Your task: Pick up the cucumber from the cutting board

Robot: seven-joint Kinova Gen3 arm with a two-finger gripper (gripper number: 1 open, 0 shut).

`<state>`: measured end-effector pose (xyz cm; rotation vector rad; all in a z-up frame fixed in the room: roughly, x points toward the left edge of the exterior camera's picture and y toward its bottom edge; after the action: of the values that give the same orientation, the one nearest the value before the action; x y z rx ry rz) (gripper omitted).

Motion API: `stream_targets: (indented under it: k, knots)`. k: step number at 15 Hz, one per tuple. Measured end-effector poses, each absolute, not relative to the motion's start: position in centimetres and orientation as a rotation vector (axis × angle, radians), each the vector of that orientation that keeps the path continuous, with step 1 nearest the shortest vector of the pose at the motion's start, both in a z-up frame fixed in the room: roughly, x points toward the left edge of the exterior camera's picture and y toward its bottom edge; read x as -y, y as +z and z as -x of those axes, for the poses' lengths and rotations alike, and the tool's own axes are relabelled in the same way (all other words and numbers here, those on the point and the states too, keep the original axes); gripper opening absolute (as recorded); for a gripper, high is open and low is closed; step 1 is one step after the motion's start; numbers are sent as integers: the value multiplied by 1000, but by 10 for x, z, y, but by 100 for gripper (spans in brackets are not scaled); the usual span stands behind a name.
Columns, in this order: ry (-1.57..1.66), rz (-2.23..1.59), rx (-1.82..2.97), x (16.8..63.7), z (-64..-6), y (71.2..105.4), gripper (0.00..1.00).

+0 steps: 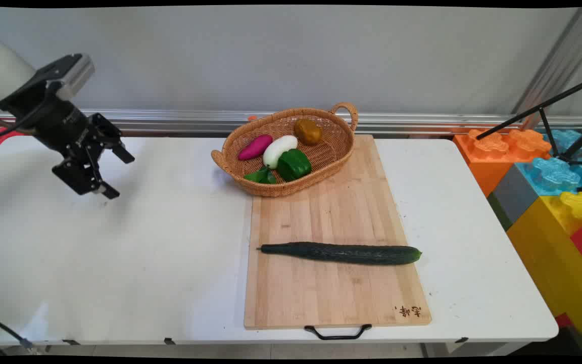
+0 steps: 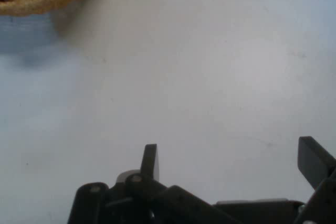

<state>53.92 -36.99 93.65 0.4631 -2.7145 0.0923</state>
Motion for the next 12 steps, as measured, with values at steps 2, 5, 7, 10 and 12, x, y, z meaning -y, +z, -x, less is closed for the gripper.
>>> stream_targets:
  k: [2,5,7,10,12]
  knots:
    - [78,-445,2708,370,-539,930,100]
    - [49,-426,2647,372,-519,918,100]
    - [34,-411,2610,375,-503,913,100]
    - [7,-373,2541,383,-465,902,100]
    - [-2,-332,2490,391,-428,891,100]
